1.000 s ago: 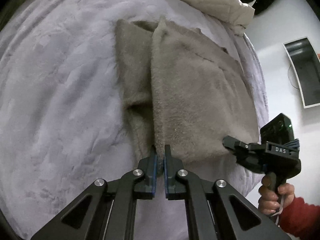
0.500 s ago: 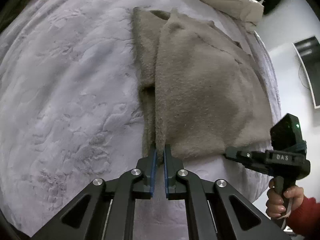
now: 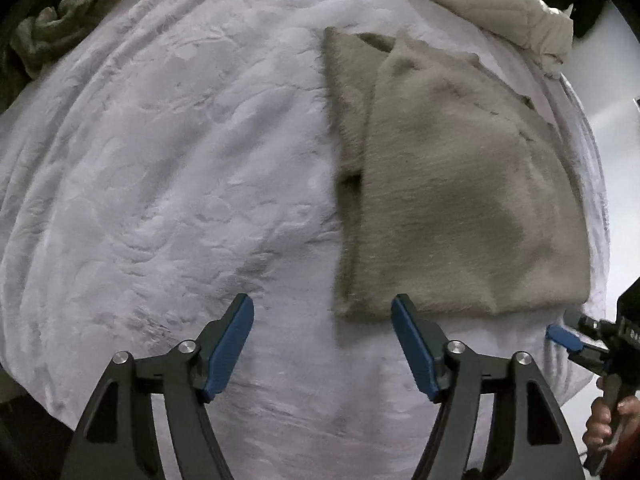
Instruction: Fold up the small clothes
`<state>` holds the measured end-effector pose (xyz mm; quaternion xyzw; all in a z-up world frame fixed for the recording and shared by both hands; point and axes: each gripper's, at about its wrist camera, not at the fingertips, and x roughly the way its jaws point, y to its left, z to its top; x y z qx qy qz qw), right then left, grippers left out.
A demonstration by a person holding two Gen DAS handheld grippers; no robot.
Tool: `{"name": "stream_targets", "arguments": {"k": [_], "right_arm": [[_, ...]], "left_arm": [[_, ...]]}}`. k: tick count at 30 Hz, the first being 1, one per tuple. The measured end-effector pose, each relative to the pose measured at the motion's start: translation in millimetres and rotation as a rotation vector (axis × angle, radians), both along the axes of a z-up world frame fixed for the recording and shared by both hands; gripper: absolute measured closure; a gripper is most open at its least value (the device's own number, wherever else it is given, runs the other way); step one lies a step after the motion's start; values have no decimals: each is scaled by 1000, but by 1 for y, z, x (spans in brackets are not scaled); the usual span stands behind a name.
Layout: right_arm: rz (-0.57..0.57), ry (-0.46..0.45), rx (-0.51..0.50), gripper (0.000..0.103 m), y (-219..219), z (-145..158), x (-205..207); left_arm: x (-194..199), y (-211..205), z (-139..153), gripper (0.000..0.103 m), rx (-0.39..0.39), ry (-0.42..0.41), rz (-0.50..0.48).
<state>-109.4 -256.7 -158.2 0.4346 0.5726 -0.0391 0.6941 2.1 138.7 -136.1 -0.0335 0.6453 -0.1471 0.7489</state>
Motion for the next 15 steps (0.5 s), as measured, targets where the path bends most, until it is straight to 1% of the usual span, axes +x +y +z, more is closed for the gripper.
{"name": "stream_targets", "arguments": {"k": [1, 3, 4, 6, 8, 9, 10, 11, 13, 15], "right_arm": [[-62, -5, -26, 43, -19, 4, -6], [-188, -8, -33, 43, -51, 8, -20], [-263, -11, -21, 43, -68, 7, -27], [-376, -13, 2, 43, -94, 3, -39], [-443, -13, 40, 44, -109, -4, -45], [-467, -16, 69, 53, -115, -9, -46], [-473, -16, 80, 64, -119, -11, -46], [-465, -14, 74, 88, -121, -11, -45], [-435, -20, 28, 90, -122, -5, -43], [-396, -7, -12, 90, -123, -4, -40]], "left_arm": [[-1, -2, 1, 31, -1, 0, -1], [-4, -9, 5, 31, -9, 8, -5], [-6, -13, 7, 31, -24, 12, -2], [-5, -17, 11, 31, -56, 19, 5], [-3, -23, 11, 31, -62, 22, 13], [-1, -25, 9, 31, -55, 23, 20], [1, -26, 6, 31, -46, 26, 30], [4, -27, 2, 31, -32, 26, 43], [8, -26, -7, 31, 13, 22, 67], [11, -18, -18, 31, 47, 41, 98]]}}
